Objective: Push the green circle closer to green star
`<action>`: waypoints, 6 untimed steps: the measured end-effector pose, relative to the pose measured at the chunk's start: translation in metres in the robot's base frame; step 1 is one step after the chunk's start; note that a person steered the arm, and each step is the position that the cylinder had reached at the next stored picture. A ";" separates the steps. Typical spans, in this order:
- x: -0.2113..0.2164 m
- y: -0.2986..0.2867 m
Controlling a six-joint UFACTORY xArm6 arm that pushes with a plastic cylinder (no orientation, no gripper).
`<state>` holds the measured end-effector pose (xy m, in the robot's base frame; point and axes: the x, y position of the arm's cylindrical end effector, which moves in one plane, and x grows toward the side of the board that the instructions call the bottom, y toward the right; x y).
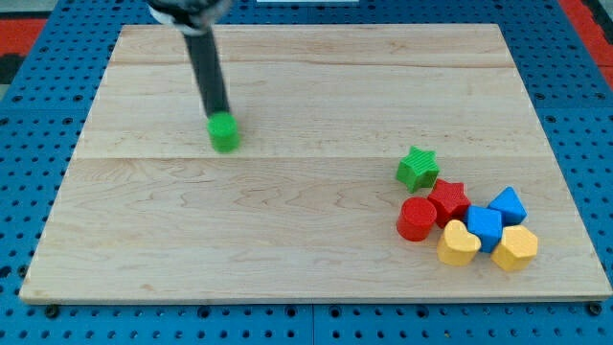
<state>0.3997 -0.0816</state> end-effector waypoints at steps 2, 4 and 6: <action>-0.043 -0.049; 0.059 -0.028; 0.023 0.047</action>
